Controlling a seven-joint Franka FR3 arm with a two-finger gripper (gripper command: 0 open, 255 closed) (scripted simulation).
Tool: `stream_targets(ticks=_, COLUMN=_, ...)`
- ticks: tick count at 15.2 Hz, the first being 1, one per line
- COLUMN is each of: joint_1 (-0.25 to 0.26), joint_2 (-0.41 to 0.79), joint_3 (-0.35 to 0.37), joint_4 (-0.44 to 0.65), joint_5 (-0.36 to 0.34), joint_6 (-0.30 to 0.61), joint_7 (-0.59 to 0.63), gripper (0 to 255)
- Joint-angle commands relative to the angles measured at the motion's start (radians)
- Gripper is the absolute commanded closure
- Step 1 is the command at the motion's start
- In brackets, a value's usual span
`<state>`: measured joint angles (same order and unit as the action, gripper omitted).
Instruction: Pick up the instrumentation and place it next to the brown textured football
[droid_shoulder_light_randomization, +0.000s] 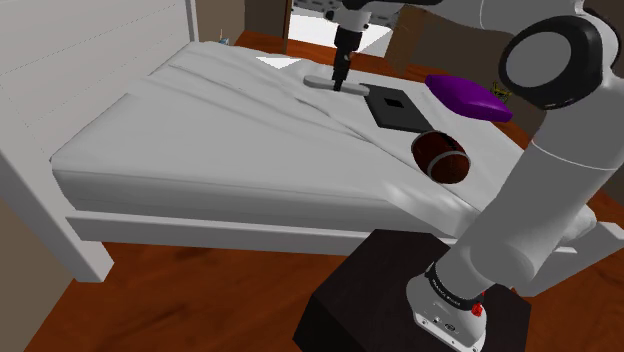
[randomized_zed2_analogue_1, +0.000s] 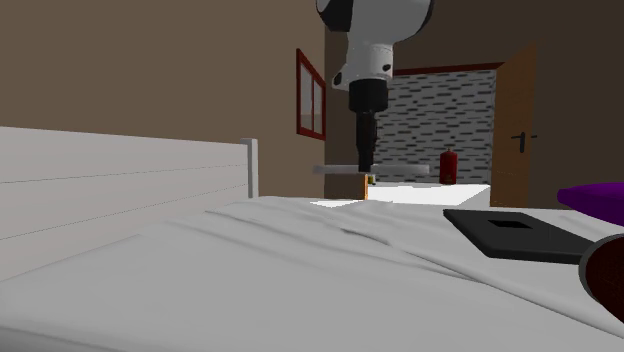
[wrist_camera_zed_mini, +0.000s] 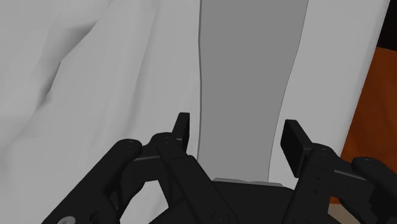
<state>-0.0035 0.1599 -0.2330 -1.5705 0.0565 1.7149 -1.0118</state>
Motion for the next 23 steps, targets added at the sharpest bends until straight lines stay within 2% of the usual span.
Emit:
stream_targets(ticks=1, joint_1=0.005, joint_2=-0.087, joint_3=-0.002, joint_4=-0.109, joint_5=-0.019, joint_6=0.025, joint_7=0.002, gripper=255)
stream_targets(ticks=10, joint_1=-0.004, joint_2=-0.461, joint_3=0.006, joint_4=-0.513, joint_5=-0.104, joint_6=0.065, joint_7=0.028, gripper=255)
stream_targets(ticks=19, joint_1=-0.054, joint_2=-0.831, joint_3=0.022, joint_4=-0.807, joint_5=-0.168, joint_6=-0.010, joint_7=0.035, gripper=255)
stream_targets(ticks=23, joint_1=-0.057, joint_2=-0.834, joint_3=0.017, joint_4=-0.862, joint_5=-0.173, joint_6=0.043, joint_7=0.035, gripper=255)
